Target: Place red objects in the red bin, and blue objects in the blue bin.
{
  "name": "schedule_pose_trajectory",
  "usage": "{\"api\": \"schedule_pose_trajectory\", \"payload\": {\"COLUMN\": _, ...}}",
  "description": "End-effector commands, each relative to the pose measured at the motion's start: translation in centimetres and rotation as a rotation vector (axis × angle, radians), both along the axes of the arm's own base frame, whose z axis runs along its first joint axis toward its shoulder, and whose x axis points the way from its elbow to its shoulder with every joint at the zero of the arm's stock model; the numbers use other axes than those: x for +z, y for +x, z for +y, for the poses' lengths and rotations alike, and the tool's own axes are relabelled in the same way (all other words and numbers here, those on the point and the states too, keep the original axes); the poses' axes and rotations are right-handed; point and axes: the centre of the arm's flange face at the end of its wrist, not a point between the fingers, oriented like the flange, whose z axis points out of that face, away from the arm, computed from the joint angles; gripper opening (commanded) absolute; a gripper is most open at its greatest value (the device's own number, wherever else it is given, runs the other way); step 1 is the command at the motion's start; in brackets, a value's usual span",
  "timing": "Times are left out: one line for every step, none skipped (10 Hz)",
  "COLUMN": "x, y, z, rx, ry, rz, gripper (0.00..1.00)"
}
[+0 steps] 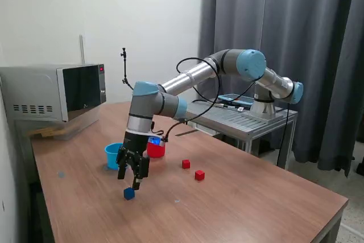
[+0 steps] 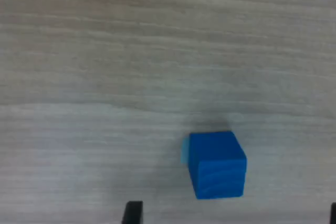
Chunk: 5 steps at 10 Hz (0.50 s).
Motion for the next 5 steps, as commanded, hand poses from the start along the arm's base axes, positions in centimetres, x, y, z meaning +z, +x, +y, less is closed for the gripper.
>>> {"api": "schedule_pose_trajectory", "payload": {"x": -0.5, "y": -0.2, "z": -0.1, "rx": 0.002, "ry": -0.001, "rz": 0.003, "gripper": 1.00}}
{"api": "schedule_pose_trajectory", "payload": {"x": -0.9, "y": -0.2, "z": -0.1, "rx": 0.004, "ry": 0.000, "rz": 0.002, "gripper": 1.00}}
{"api": "schedule_pose_trajectory", "payload": {"x": -1.1, "y": -0.3, "z": 0.0, "rx": 0.004, "ry": 0.000, "rz": 0.002, "gripper": 1.00}}
{"api": "schedule_pose_trajectory", "payload": {"x": -1.4, "y": -0.3, "z": 0.0, "rx": 0.004, "ry": -0.001, "rz": -0.001, "gripper": 1.00}}
{"api": "schedule_pose_trajectory", "payload": {"x": -1.7, "y": -0.3, "z": 0.0, "rx": 0.004, "ry": -0.001, "rz": -0.004, "gripper": 1.00}}
